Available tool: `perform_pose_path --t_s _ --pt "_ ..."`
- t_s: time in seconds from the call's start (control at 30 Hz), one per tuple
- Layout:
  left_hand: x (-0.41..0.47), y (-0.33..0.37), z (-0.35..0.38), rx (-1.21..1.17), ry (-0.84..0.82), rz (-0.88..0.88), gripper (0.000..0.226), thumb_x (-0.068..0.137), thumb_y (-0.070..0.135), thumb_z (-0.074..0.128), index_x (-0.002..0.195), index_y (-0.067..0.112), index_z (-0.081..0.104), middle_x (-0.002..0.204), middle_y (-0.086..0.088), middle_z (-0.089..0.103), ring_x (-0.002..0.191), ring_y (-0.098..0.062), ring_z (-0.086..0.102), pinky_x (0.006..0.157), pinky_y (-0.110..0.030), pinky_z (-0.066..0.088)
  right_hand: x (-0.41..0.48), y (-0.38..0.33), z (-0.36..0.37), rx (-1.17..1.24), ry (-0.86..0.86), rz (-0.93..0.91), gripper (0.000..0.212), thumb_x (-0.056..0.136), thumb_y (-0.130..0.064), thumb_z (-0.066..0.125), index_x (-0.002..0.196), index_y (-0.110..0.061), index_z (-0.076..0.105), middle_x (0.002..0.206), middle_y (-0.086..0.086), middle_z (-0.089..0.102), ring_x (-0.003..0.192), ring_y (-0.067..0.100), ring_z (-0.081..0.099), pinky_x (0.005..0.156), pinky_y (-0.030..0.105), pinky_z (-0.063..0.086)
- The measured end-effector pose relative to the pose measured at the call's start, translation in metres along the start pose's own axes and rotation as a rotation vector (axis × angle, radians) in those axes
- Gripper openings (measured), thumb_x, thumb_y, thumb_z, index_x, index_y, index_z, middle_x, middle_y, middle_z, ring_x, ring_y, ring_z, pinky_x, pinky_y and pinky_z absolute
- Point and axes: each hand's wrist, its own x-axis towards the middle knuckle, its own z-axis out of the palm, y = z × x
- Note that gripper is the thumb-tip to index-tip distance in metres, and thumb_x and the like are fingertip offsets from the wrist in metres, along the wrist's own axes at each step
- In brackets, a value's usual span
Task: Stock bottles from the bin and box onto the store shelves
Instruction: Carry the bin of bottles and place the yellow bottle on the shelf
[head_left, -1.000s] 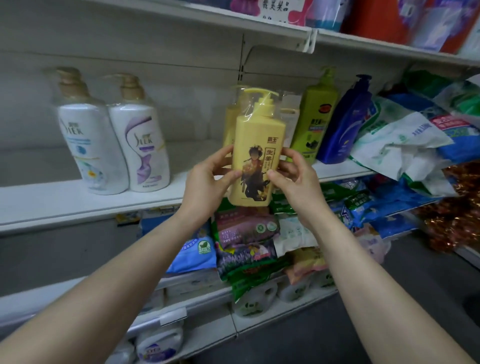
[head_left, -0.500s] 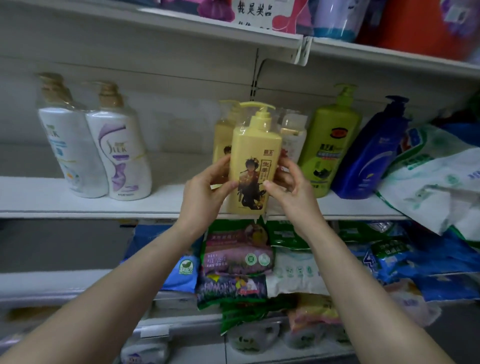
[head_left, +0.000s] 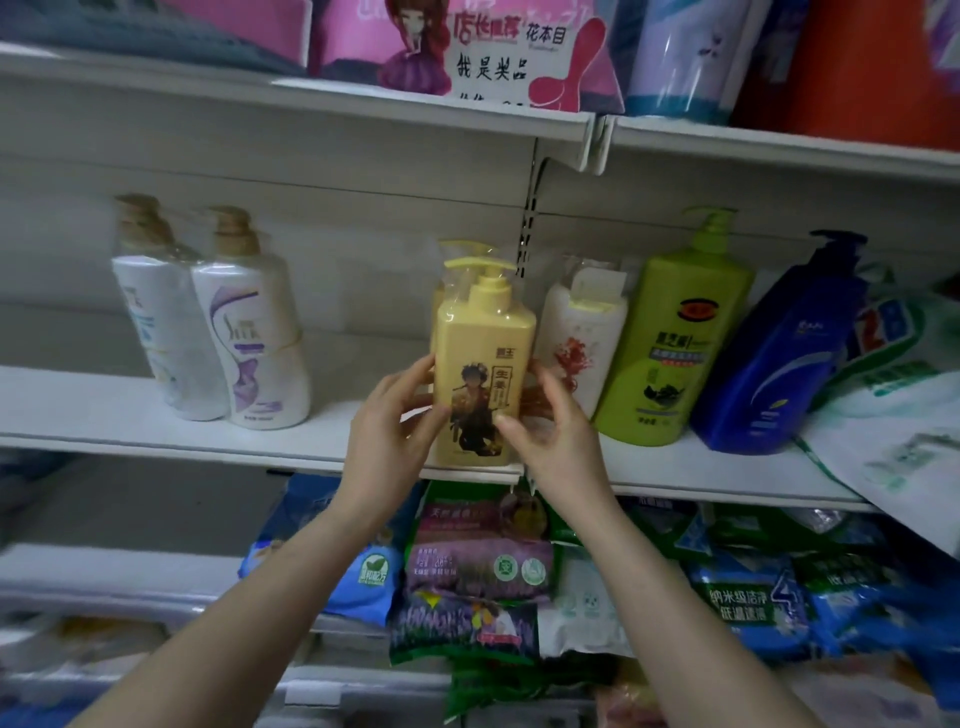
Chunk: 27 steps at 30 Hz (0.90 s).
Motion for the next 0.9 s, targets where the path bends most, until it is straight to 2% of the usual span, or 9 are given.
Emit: perform_pose_path --t_s 0.07,0.13,0.23,0.43,0.8,0.9 --pt "-0.005 -0.003 0.003 0.06 -0.012 0.004 0.068 0.084 0.018 0.076 0.143 0.03 0.045 0.122 0.01 0.053 0.11 0.001 0.057 0.088 -0.012 0.049 -0.005 0.008 0.005 -0.063 -0.004 -0.004 0.077 0.085 -0.02 0.074 0.149 -0.035 0.034 0.142 -0.01 0.052 0.122 0.007 0.058 0.097 0.037 0.055" --pt "-0.008 -0.008 0.007 0.115 -0.018 0.009 0.077 0.08 0.018 0.079 0.144 0.034 0.04 0.124 0.012 0.051 0.113 0.0 0.054 0.091 -0.019 0.05 -0.006 0.014 0.011 -0.137 0.034 -0.016 0.078 0.083 -0.018 0.076 0.146 -0.037 0.034 0.14 -0.009 0.054 0.121 0.01 0.058 0.095 0.04 0.056" --pt "-0.006 -0.014 0.009 0.086 0.017 -0.014 0.077 0.08 0.011 0.078 0.141 0.038 0.041 0.123 0.013 0.052 0.112 -0.003 0.057 0.09 -0.03 0.057 -0.003 0.016 0.017 -0.158 0.057 0.009 0.07 0.081 -0.019 0.078 0.135 -0.038 0.037 0.133 -0.009 0.059 0.115 0.013 0.063 0.093 0.042 0.056" --pt "-0.002 -0.017 0.006 0.055 0.021 -0.019 0.076 0.079 0.008 0.079 0.138 0.04 0.044 0.121 0.017 0.054 0.108 0.001 0.06 0.086 -0.022 0.056 0.001 0.014 0.018 -0.161 0.045 0.015 0.06 0.081 -0.021 0.079 0.127 -0.035 0.042 0.127 -0.01 0.061 0.109 0.011 0.065 0.091 0.04 0.057" --pt "0.017 -0.024 0.008 0.163 0.031 0.012 0.073 0.081 0.007 0.077 0.139 0.035 0.043 0.122 0.012 0.053 0.109 0.002 0.056 0.08 -0.007 0.047 0.018 0.006 0.03 -0.264 0.066 0.025 0.057 0.083 -0.018 0.077 0.121 -0.033 0.038 0.126 -0.004 0.061 0.106 0.019 0.067 0.089 0.043 0.057" --pt "0.025 -0.027 0.01 0.198 0.038 0.008 0.07 0.081 0.008 0.076 0.14 0.029 0.043 0.123 0.009 0.052 0.108 0.0 0.054 0.08 -0.006 0.044 0.026 0.003 0.033 -0.279 0.063 0.026 0.055 0.083 -0.014 0.076 0.121 -0.03 0.039 0.127 -0.002 0.06 0.108 0.02 0.066 0.09 0.044 0.056"
